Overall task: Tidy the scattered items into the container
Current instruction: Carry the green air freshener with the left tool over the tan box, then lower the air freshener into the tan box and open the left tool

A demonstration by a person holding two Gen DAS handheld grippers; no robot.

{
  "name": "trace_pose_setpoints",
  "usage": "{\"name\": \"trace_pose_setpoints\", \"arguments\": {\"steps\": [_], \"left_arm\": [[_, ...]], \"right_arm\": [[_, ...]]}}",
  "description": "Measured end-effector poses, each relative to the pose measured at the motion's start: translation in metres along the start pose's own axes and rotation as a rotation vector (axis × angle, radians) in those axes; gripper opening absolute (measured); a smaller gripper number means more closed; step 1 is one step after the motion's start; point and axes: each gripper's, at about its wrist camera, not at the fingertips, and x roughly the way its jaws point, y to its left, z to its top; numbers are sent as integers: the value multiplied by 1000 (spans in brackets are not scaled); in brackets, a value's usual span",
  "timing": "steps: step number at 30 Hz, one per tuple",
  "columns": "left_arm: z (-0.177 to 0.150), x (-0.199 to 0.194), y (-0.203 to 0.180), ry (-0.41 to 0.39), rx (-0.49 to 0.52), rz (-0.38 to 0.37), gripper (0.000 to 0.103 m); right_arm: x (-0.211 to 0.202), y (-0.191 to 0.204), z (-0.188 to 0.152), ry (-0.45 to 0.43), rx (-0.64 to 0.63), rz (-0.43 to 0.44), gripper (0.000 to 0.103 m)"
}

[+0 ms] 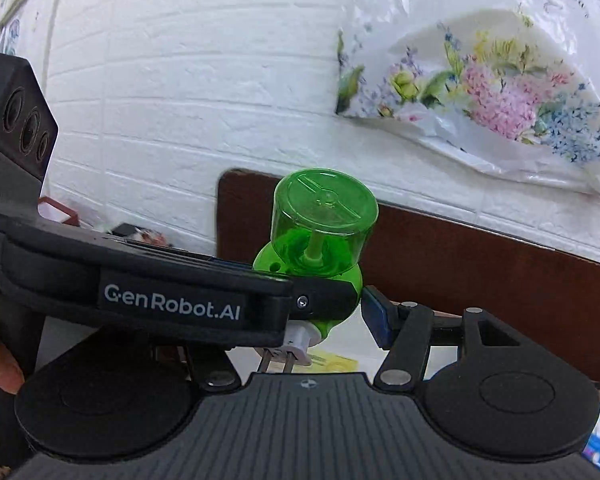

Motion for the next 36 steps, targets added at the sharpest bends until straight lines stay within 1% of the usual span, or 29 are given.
{"name": "trace_pose_setpoints", "arguments": {"steps": [8, 14, 18, 20, 22, 25, 26, 27, 28, 29, 30, 31, 32, 34, 36], "left_arm": [[-14, 96, 32, 96, -63, 3, 61], [-27, 152, 61, 173, -116, 18, 60], [-35, 176, 74, 222, -129, 44, 61], [-38, 186, 80, 243, -146, 54, 63], [-40, 192, 86, 250, -174, 59, 63], [-43, 197, 91, 263, -178, 72, 62], [-44, 198, 93, 265, -181, 74, 64], [-45, 198, 94, 264, -184, 79, 64], [-45, 198, 96, 262, -188, 89, 71], [-46, 198, 97, 262, -194, 104, 81], [-46, 197, 99, 265, -199, 127, 86], [-45, 197, 101, 273, -213, 144, 98], [-45, 196, 105, 290, -238, 146, 102], [-45, 195, 111, 328, -282, 115, 102], [-45, 191, 114, 352, -292, 102, 102]], "right_arm": [[69, -43, -25, 116, -39, 8, 65], [120, -66, -45, 199, -47, 15, 65], [145, -71, -54, 252, -74, 22, 65], [155, -69, -56, 276, -102, 18, 64], [162, -67, -57, 295, -132, 16, 64], [170, -65, -60, 321, -165, 11, 64], [172, -65, -61, 325, -172, 6, 64], [174, -65, -62, 329, -176, -1, 64], [177, -65, -63, 335, -180, -5, 64], [178, -64, -63, 343, -188, -12, 71], [180, -62, -64, 351, -205, -39, 76], [182, -61, -65, 364, -228, -73, 86], [183, -60, -66, 378, -246, -107, 91], [184, -60, -68, 412, -261, -129, 97], [181, -60, -70, 431, -267, -127, 97]]}}
